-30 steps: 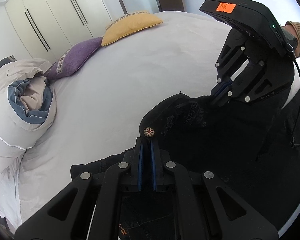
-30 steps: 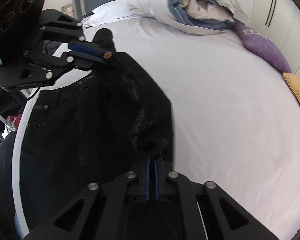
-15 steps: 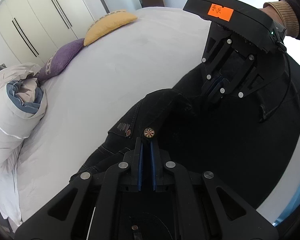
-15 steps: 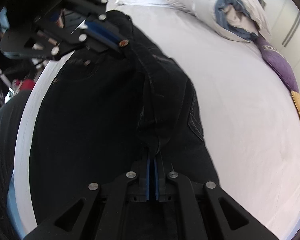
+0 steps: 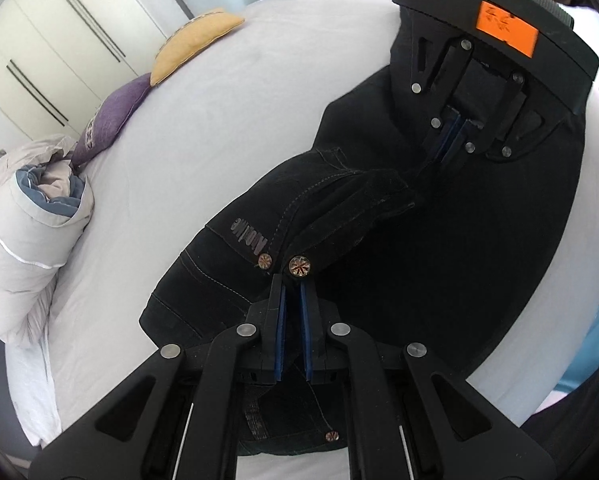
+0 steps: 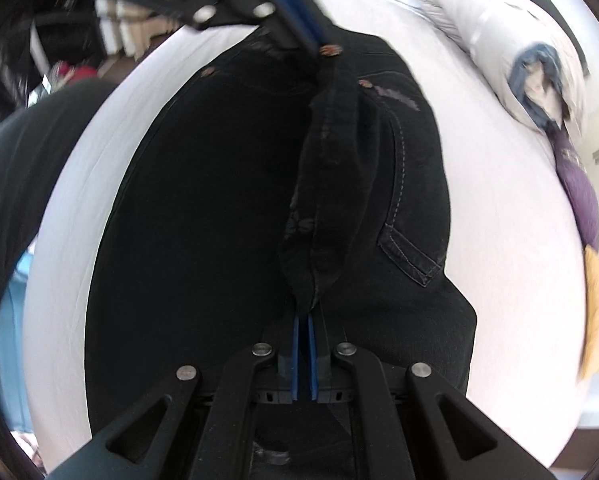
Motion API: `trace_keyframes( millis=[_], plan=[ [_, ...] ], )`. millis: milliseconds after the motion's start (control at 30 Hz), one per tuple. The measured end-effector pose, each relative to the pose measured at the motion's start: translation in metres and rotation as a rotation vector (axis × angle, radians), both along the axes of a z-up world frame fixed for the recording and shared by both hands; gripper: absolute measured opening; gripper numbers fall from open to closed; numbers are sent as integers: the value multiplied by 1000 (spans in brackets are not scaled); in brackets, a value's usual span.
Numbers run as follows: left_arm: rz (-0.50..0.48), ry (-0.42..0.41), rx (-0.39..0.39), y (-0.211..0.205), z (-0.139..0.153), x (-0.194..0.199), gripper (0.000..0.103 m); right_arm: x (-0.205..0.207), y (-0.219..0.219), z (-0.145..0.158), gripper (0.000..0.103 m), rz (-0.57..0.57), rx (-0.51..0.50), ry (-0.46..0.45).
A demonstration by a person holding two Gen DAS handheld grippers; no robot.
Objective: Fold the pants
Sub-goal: 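Lift the jeans by the waistband with both tools, holding them hanging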
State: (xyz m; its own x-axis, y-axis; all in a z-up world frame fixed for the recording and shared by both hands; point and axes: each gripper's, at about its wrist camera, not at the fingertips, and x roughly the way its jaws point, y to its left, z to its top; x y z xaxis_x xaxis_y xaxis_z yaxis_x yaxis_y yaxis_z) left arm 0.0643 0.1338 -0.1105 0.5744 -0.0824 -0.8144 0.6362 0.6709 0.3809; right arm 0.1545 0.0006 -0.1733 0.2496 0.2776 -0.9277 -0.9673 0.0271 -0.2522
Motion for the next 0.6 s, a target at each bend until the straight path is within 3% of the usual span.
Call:
trace_keyframes(
  millis=[300,600],
  plan=[
    [-139,-8,209,-7,-42,-62,6,-69,-2,-22,5,238,-177,-190],
    [-240,-39,359,-7,-72,-106,4,-118,-4,-41,5,419,-300,-389]
  ],
)
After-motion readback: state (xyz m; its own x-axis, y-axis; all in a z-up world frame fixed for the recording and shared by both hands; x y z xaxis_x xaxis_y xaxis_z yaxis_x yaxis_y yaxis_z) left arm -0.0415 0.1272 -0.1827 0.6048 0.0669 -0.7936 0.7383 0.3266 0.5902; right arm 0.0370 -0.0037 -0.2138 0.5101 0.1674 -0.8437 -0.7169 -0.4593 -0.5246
